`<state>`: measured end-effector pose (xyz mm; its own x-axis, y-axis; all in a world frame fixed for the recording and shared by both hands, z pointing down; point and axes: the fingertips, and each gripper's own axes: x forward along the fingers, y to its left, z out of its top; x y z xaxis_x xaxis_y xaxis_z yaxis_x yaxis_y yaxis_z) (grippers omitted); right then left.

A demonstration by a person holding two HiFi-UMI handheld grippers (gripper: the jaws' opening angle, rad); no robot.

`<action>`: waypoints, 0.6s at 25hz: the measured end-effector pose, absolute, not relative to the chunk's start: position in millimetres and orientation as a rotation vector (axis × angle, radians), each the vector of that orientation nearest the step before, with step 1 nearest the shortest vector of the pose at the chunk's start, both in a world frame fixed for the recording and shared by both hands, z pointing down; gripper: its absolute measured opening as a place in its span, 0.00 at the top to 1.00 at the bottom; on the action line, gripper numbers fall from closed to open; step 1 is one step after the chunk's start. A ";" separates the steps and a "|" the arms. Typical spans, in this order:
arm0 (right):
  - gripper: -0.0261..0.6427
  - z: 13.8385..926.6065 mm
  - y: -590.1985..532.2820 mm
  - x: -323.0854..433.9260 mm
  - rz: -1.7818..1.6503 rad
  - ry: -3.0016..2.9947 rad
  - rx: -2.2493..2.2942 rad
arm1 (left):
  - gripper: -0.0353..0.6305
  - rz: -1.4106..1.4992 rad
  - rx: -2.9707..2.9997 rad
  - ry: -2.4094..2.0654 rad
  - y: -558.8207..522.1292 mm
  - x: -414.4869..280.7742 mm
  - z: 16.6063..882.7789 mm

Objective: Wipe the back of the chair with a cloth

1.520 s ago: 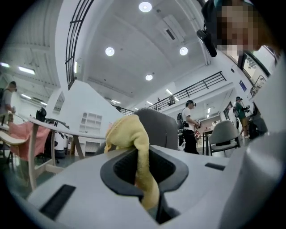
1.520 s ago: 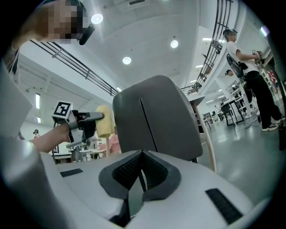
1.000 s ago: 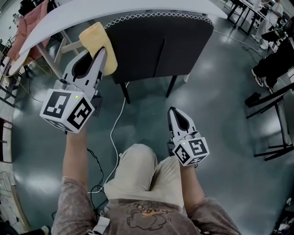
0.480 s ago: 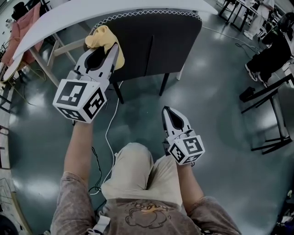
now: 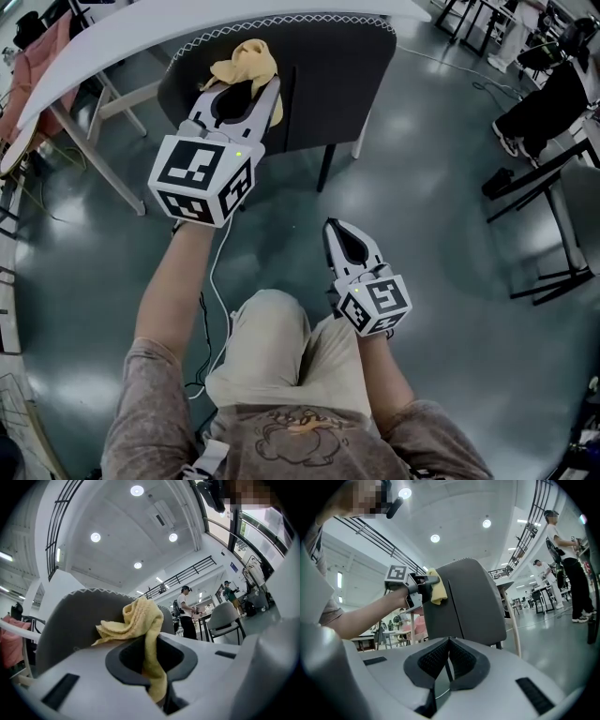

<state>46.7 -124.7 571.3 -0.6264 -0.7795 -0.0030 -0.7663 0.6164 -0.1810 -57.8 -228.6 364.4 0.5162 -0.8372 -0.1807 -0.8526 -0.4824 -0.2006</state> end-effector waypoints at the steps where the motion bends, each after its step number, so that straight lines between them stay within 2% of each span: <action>1: 0.92 572.0 -124.3 49.0 -0.251 2.749 -1.322 | 0.87 0.079 -2.497 1.411 -230.1 -50.9 365.0; 15: 0.92 577.1 -115.4 71.6 -0.252 2.712 -1.395 | 0.87 0.006 -2.604 1.255 -261.6 36.8 393.5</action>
<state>71.6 -115.4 577.1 -0.5819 -0.8133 0.0029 -0.7998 0.5716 -0.1830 36.8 -261.6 393.5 0.6289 -0.7695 -0.1114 -0.7705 -0.5975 -0.2221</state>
